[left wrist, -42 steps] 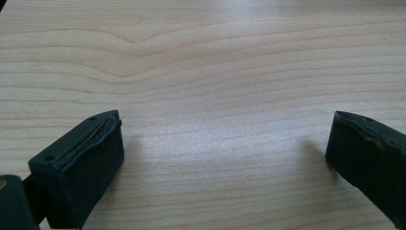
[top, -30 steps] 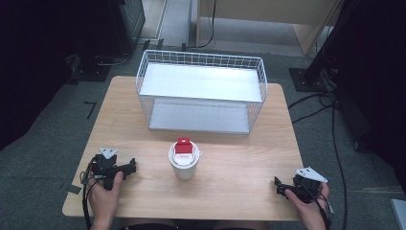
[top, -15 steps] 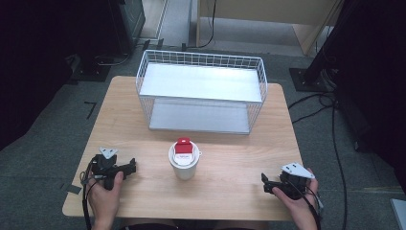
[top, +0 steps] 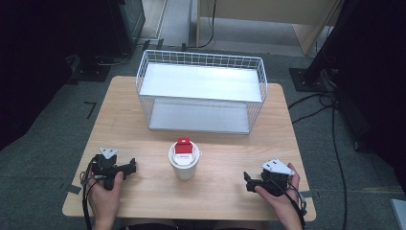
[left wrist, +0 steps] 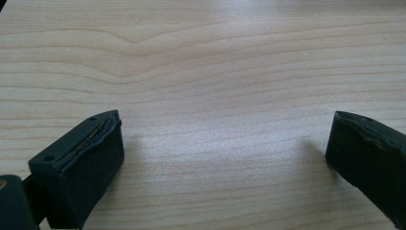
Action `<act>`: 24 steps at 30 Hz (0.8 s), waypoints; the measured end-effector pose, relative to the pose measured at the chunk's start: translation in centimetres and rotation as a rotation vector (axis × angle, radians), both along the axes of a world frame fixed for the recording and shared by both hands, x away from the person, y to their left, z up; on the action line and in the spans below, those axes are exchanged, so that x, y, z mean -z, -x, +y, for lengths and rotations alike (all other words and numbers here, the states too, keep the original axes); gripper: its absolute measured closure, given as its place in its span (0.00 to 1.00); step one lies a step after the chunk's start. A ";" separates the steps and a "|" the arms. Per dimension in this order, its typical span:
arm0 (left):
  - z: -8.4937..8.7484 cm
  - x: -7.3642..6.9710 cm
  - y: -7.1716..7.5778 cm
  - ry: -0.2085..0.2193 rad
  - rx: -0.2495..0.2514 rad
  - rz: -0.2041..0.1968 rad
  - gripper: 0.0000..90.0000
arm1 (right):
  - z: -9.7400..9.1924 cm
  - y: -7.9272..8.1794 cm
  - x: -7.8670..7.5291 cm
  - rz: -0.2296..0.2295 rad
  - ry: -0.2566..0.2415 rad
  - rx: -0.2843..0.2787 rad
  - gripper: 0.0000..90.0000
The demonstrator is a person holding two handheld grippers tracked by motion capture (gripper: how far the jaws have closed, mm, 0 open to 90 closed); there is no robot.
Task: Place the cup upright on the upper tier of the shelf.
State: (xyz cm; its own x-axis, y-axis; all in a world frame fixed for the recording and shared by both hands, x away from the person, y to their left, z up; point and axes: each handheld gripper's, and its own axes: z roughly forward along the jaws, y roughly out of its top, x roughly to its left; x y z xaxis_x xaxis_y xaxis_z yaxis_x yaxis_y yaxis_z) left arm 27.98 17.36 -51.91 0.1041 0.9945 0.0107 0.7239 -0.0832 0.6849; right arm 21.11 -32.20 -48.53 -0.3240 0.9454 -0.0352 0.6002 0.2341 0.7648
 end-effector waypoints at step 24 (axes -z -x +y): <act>0.0 0.0 0.0 0.000 0.000 0.000 0.00 | 9.2 -1.9 -1.0 -0.022 -0.081 -0.190 0.00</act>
State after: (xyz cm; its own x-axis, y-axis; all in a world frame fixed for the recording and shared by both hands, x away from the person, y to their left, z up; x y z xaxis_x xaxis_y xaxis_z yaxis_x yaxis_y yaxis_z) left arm 27.98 17.36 -51.92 0.1039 0.9945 0.0108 0.7237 -0.0831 0.6851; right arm 22.97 -22.98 -47.58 -0.4965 0.8675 0.0298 0.5345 0.2785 0.7979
